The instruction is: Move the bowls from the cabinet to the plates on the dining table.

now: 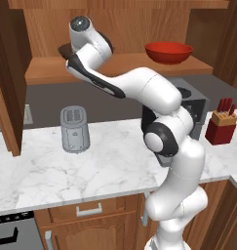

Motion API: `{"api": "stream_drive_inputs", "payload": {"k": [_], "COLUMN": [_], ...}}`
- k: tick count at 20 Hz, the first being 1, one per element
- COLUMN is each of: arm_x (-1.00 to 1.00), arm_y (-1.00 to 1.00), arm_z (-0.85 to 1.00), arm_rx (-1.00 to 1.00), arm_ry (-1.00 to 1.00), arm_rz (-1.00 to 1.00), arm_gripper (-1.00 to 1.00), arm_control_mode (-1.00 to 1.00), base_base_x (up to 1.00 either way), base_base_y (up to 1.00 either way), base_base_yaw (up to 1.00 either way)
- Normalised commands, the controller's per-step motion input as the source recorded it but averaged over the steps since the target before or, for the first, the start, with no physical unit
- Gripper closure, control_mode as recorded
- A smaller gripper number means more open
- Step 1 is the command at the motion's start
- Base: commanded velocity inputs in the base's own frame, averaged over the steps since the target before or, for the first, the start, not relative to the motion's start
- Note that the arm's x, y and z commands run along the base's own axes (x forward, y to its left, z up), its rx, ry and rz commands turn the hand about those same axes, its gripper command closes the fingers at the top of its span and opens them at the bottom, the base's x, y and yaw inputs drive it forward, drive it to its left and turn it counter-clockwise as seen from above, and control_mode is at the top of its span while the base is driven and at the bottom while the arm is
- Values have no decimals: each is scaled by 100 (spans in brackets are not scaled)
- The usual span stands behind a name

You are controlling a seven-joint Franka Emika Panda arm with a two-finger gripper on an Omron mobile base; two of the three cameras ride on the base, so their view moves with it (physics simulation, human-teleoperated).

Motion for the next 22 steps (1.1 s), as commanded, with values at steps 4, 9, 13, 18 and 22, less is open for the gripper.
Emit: {"api": "stream_drive_inputs", "payload": {"k": [4, 9, 13, 18, 22], "arm_x": [9, 10, 18, 21, 9], "arm_y": [2, 0, 0, -1, -3], "arm_z": [-32, -20, -9, -9, -9], "arm_rx": [0, 0, 0, 0, 0], "arm_ry": [0, 0, 0, 0, 0], "arm_rz": [-1, -2, -4, -3, -4], "arm_gripper": [-100, -100, 100, 100, 100], "arm_control_mode": [-100, -100, -100, -100, -100], "base_base_x": [0, 0, 0, 0, 0], "base_base_y": [0, 0, 0, 0, 0], "base_base_yaw": [0, 0, 0, 0, 0]}}
